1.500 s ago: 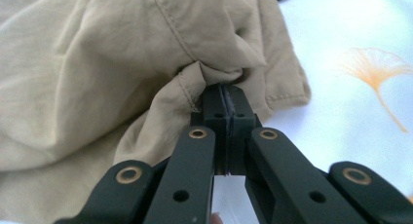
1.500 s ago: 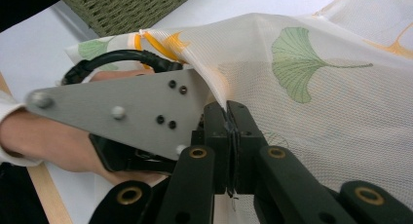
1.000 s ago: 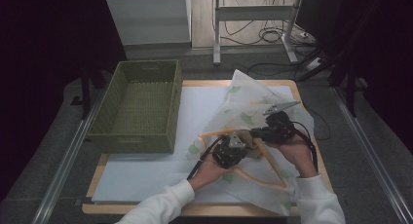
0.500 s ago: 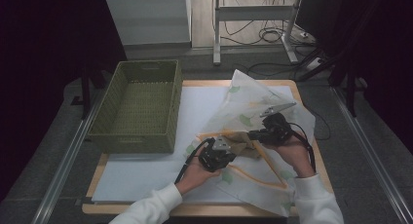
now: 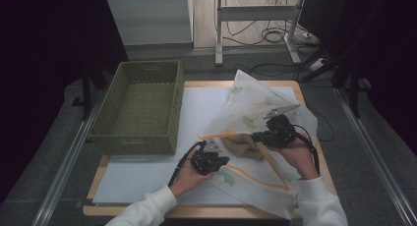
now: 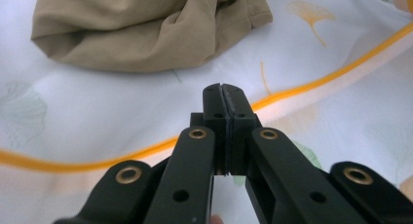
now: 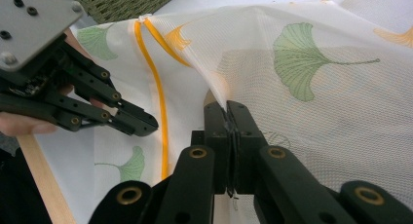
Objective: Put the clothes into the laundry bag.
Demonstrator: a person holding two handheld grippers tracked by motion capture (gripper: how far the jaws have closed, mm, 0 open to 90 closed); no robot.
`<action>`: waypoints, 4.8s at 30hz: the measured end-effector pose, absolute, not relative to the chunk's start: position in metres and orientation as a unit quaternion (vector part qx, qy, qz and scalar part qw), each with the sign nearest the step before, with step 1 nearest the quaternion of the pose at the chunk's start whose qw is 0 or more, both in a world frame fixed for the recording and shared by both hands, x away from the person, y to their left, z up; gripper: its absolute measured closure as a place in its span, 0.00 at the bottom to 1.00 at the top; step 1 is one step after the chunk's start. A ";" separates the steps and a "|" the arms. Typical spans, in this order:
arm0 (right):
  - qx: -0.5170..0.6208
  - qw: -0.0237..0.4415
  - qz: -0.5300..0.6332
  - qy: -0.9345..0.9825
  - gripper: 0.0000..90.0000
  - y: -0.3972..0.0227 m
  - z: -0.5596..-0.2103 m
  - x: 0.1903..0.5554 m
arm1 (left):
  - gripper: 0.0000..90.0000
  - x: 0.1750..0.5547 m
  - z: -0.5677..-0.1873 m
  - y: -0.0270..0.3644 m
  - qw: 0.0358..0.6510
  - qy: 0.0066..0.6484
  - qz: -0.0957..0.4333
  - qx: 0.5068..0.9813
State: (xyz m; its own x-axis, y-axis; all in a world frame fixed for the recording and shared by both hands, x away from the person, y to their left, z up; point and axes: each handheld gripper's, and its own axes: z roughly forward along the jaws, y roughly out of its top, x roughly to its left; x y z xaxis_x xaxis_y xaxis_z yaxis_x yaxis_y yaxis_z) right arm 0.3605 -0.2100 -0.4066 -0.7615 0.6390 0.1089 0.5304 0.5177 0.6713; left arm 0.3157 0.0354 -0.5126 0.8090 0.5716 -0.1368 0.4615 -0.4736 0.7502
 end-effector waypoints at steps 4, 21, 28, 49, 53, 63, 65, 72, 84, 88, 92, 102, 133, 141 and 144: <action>0.337 0.075 0.356 0.868 0.96 -0.210 -0.408 0.360 | 1.00 0.314 -0.513 0.041 0.415 0.308 0.062 0.854; 0.331 0.055 0.336 0.880 0.96 -0.201 -0.424 0.358 | 0.99 0.297 -0.513 0.063 0.413 0.309 0.050 0.855; 0.328 0.044 0.324 0.886 0.96 -0.195 -0.436 0.357 | 0.99 0.291 -0.513 0.076 0.408 0.314 0.055 0.855; 0.332 0.023 0.297 0.895 0.96 -0.186 -0.463 0.357 | 0.98 0.281 -0.514 0.107 0.408 0.342 0.064 0.844; 0.334 0.017 0.290 0.897 0.96 -0.184 -0.470 0.358 | 0.97 0.280 -0.516 0.113 0.404 0.348 0.061 0.844; 0.336 0.004 0.277 0.900 0.96 -0.178 -0.484 0.360 | 0.82 0.278 -0.520 0.121 0.390 0.366 0.059 0.843; 0.335 0.003 0.277 0.901 0.96 -0.178 -0.484 0.360 | 0.68 0.278 -0.520 0.123 0.395 0.371 0.052 0.839; 0.335 0.001 0.271 0.902 0.96 -0.177 -0.489 0.361 | 0.43 0.271 -0.519 0.127 0.393 0.366 0.064 0.841; 0.329 -0.006 0.254 0.909 0.94 -0.170 -0.500 0.361 | 0.37 0.264 -0.520 0.139 0.388 0.379 0.070 0.838; 0.327 -0.009 0.252 0.911 0.88 -0.169 -0.502 0.361 | 0.37 0.265 -0.521 0.140 0.386 0.381 0.070 0.837; 0.328 -0.006 0.271 0.905 0.78 -0.174 -0.496 0.361 | 0.37 0.265 -0.521 0.140 0.386 0.381 0.070 0.837; 0.346 0.009 0.303 0.888 0.81 -0.187 -0.486 0.363 | 0.36 0.266 -0.521 0.141 0.386 0.382 0.072 0.837; 0.365 0.115 0.414 0.826 0.31 -0.233 -0.466 0.317 | 0.35 0.267 -0.523 0.147 0.388 0.395 0.074 0.830; 0.370 0.126 0.410 0.824 0.31 -0.251 -0.475 0.304 | 0.35 0.263 -0.524 0.149 0.389 0.394 0.077 0.829; 0.380 0.130 0.408 0.820 0.31 -0.260 -0.480 0.297 | 0.35 0.262 -0.524 0.150 0.388 0.396 0.077 0.829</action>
